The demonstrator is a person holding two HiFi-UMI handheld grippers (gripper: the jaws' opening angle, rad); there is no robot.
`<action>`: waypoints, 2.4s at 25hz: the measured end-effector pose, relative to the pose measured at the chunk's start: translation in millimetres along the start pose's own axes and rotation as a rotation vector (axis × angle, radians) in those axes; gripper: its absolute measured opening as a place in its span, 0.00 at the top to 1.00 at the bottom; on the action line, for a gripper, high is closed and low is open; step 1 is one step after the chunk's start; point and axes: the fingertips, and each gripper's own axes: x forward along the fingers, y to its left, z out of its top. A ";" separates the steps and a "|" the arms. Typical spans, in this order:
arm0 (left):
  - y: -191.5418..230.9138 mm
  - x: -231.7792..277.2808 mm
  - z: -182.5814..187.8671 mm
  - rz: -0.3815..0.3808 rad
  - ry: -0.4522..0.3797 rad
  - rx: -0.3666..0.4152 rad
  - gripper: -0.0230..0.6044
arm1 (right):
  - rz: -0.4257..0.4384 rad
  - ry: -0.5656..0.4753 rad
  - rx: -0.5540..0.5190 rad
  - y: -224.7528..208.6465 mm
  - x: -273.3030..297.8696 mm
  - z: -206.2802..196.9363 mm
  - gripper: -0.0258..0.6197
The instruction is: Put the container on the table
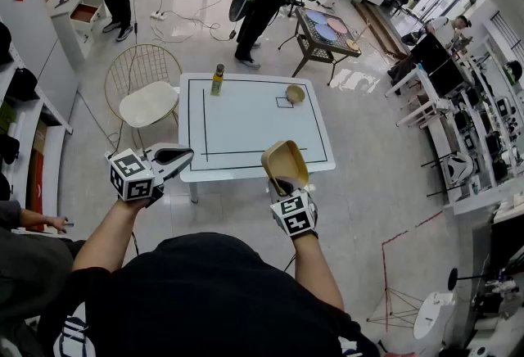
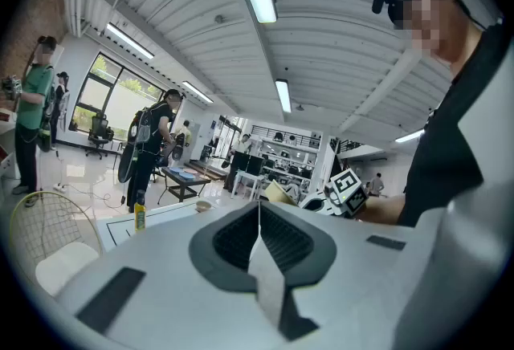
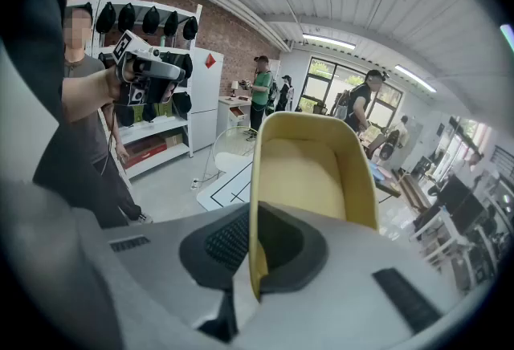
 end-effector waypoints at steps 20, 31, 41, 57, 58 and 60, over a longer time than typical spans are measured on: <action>3.4 3.6 13.8 -0.021 0.001 0.064 0.95 | -0.074 -0.015 -0.032 -10.0 -5.2 24.9 0.95; 13.2 11.2 9.1 -0.054 0.009 0.051 0.95 | -0.080 -0.002 -0.014 -7.0 3.9 27.5 0.95; 24.8 9.0 6.0 -0.031 0.023 0.049 0.95 | -0.070 -0.002 -0.011 -15.0 18.7 25.1 0.95; 33.2 34.3 7.2 -0.041 0.051 0.043 0.95 | -0.052 0.001 0.008 -37.9 31.5 16.7 0.95; 33.4 37.0 7.5 -0.041 0.054 0.042 0.95 | -0.051 0.001 0.009 -40.4 32.1 15.9 0.95; 33.4 43.2 6.5 -0.043 0.061 0.041 0.95 | -0.050 0.002 0.012 -45.1 34.1 13.2 0.95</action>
